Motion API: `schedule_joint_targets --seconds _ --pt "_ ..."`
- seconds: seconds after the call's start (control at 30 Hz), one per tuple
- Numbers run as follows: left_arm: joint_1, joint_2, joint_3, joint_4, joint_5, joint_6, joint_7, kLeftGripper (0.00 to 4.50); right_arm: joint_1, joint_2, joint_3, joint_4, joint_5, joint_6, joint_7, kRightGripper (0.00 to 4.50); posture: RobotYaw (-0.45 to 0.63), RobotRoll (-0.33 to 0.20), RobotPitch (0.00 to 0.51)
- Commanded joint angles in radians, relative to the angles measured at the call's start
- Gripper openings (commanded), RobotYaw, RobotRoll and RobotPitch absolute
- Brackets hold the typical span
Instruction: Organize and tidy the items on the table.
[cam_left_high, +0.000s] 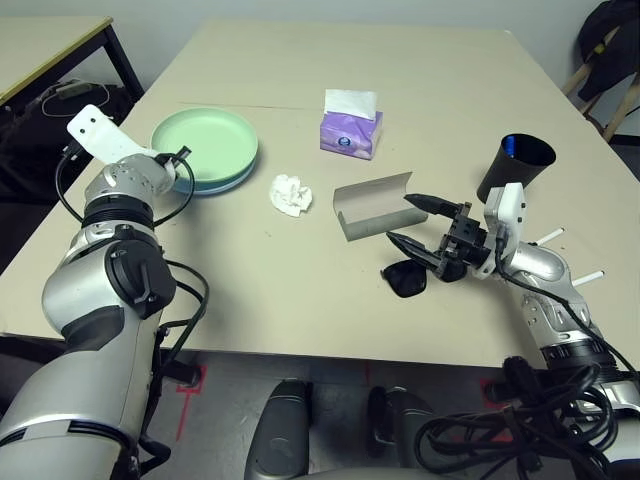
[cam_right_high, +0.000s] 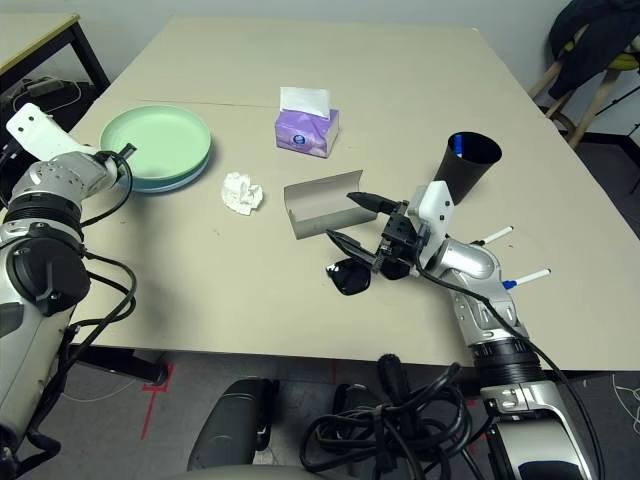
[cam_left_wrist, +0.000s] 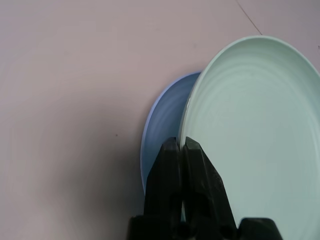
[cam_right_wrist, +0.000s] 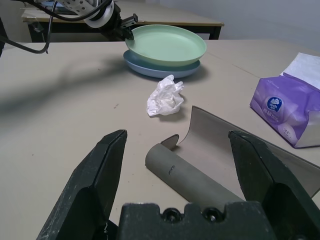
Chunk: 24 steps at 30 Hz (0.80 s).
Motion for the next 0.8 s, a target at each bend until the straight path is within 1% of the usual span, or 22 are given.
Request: schedule_joint_targets --seconds 0.03,0.1,0.13,0.17,0.23,0.27,0.3,0.33,0.4,0.47,0.53,0.63,0.8 --pt "0.005 -0.006 -0.020 0.014 0.008 -0.014 -0.005 1.05 0.015 0.002 -0.025 -0.017 0.007 0.000 -0.016 4.50 0.17 0.000 0.093" --pt "0.009 -0.007 -0.039 0.000 0.015 -0.016 -0.047 1.77 0.016 0.004 -0.027 -0.019 0.008 -0.001 -0.023 4.50 0.17 0.000 0.089" --pt "0.014 -0.008 -0.067 -0.017 0.032 -0.015 -0.095 2.21 0.016 0.005 -0.029 -0.021 0.008 -0.001 -0.029 4.50 0.17 0.000 0.089" --pt "0.025 -0.005 -0.120 -0.038 0.070 -0.015 -0.151 2.55 0.016 0.006 -0.030 -0.024 0.009 0.000 -0.035 4.50 0.17 0.000 0.086" --pt "0.064 -0.001 -0.238 -0.101 0.142 -0.060 -0.331 3.43 0.017 0.009 -0.030 -0.032 0.010 0.004 -0.044 4.50 0.17 0.000 0.086" --pt "0.092 -0.003 -0.297 -0.149 0.162 -0.080 -0.458 3.80 0.018 0.010 -0.029 -0.036 0.010 0.007 -0.047 4.50 0.17 0.000 0.085" --pt "0.125 -0.010 -0.344 -0.208 0.158 -0.080 -0.600 4.19 0.019 0.010 -0.028 -0.039 0.011 0.009 -0.050 4.50 0.18 0.000 0.084" --pt "0.154 -0.015 -0.375 -0.264 0.143 -0.062 -0.711 4.47 0.019 0.011 -0.028 -0.041 0.011 0.011 -0.052 4.50 0.18 0.000 0.083" --pt "0.224 -0.019 -0.440 -0.401 0.113 -0.002 -0.894 4.47 0.017 0.013 -0.027 -0.043 0.012 0.015 -0.058 4.50 0.18 0.000 0.080" --pt "0.285 -0.017 -0.508 -0.512 0.117 0.031 -1.011 4.47 0.011 0.015 -0.026 -0.046 0.012 0.021 -0.064 4.50 0.18 0.000 0.077" --pt "0.313 -0.016 -0.540 -0.559 0.127 0.043 -1.056 4.47 0.008 0.018 -0.025 -0.048 0.011 0.026 -0.068 4.50 0.18 0.000 0.076" --pt "0.328 -0.023 -0.587 -0.557 0.144 0.059 -1.114 4.47 0.010 0.016 -0.019 -0.056 -0.013 0.050 -0.102 4.50 0.17 0.000 0.071" --pt "0.346 -0.051 -0.613 -0.523 0.174 0.032 -1.109 4.47 0.040 0.015 -0.008 -0.102 -0.022 0.110 -0.139 4.50 0.15 0.000 0.068"
